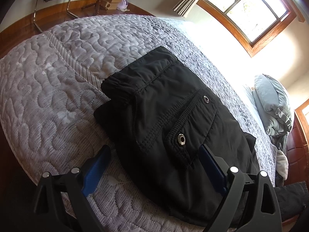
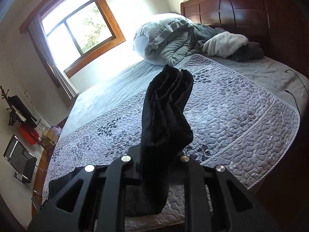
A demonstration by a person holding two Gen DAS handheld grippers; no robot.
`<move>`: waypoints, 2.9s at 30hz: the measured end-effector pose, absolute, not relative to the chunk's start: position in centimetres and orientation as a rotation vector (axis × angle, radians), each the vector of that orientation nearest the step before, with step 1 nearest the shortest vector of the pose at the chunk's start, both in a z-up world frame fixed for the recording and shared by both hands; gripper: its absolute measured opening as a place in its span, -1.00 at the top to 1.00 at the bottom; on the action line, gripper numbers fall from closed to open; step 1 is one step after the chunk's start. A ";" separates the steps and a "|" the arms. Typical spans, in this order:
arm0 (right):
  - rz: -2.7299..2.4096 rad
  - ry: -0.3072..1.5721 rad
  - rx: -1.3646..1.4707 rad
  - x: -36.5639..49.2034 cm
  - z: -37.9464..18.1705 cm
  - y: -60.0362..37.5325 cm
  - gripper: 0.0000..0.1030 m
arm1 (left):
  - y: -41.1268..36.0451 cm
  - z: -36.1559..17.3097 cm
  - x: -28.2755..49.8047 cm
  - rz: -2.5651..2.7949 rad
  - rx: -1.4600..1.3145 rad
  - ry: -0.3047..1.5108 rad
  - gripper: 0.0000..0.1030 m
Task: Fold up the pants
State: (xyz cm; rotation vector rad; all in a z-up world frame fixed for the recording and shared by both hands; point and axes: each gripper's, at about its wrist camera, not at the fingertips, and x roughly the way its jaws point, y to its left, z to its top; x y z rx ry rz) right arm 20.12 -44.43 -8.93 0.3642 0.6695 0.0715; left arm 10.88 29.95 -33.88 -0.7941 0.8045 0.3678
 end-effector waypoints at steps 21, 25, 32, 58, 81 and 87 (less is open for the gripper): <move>0.116 0.617 0.155 20.0 -6.7 -39.4 0.70 | 29.1 -34.0 11.8 0.404 -0.761 0.821 -0.81; 0.121 0.616 0.140 20.0 -6.6 -38.8 0.70 | 29.2 -33.9 11.7 0.400 -0.765 0.818 -0.81; 0.123 0.616 0.120 20.1 -6.3 -38.0 0.70 | 29.5 -34.0 11.4 0.393 -0.773 0.813 -0.81; 0.144 0.641 0.015 20.0 -5.5 -34.3 0.70 | 30.0 -33.5 10.1 0.371 -0.802 0.774 -0.81; 0.162 0.667 -0.092 20.0 -5.7 -30.1 0.70 | 31.1 -33.4 8.9 0.335 -0.839 0.741 -0.81; 0.171 0.680 -0.119 20.1 -6.1 -28.8 0.70 | 31.3 -33.4 8.8 0.327 -0.849 0.735 -0.81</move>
